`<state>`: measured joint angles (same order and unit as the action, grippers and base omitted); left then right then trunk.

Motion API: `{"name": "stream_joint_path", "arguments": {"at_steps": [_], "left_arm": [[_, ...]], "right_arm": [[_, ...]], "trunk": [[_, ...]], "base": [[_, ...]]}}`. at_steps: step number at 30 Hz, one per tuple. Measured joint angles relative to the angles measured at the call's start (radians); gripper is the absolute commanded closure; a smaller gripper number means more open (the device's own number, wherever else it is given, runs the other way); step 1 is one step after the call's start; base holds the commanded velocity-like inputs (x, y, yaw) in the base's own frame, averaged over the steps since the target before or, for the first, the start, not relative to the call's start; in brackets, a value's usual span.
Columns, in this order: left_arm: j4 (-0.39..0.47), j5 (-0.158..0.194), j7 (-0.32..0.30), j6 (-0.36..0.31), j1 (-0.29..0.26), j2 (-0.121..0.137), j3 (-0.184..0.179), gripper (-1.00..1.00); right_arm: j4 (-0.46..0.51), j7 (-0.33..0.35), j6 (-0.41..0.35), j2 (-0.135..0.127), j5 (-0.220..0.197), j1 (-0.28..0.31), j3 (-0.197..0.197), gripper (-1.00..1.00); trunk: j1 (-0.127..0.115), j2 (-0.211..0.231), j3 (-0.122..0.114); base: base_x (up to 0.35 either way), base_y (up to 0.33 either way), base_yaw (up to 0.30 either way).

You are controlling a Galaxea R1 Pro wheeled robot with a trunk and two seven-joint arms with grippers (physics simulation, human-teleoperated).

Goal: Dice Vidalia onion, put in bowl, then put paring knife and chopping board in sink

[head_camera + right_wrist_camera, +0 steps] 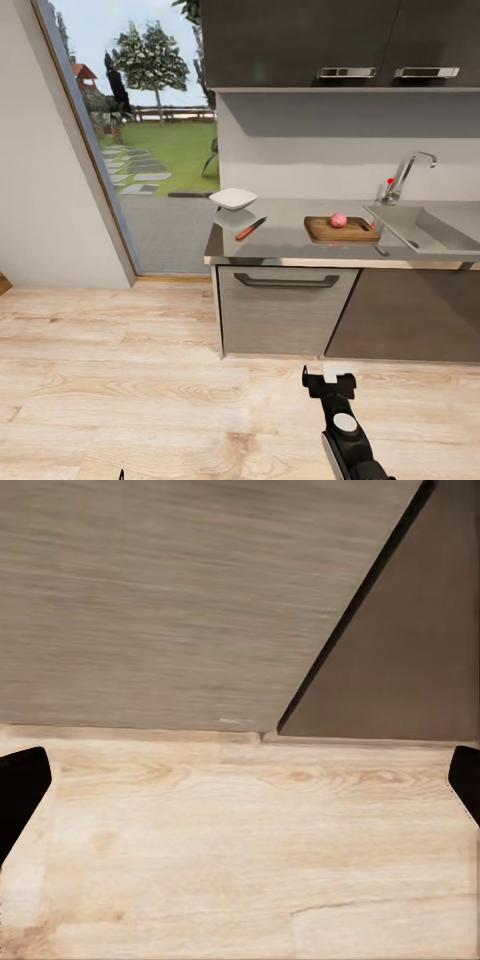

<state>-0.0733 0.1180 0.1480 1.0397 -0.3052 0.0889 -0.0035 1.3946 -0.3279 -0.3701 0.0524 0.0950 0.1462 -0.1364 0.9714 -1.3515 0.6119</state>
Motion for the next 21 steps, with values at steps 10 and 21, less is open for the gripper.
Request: {"name": "stream_joint_path", "arguments": {"at_steps": [10,21], "left_arm": [[0.000,0.000,0.000,0.000,0.000,0.000,0.000,-1.00],[0.000,0.000,-0.001,0.000,0.000,-0.001,0.000,-1.00]], "right_arm": [[0.069,-0.061,-0.151,0.042,0.001,0.104,-0.001,-1.00],[0.076,-0.086,-0.343,0.084,0.003,0.368,-0.001,-1.00]], "trunk": [[0.000,0.000,0.000],[0.000,0.000,0.000]], "base": [[0.000,0.000,0.000],[0.000,0.000,0.000]]}}
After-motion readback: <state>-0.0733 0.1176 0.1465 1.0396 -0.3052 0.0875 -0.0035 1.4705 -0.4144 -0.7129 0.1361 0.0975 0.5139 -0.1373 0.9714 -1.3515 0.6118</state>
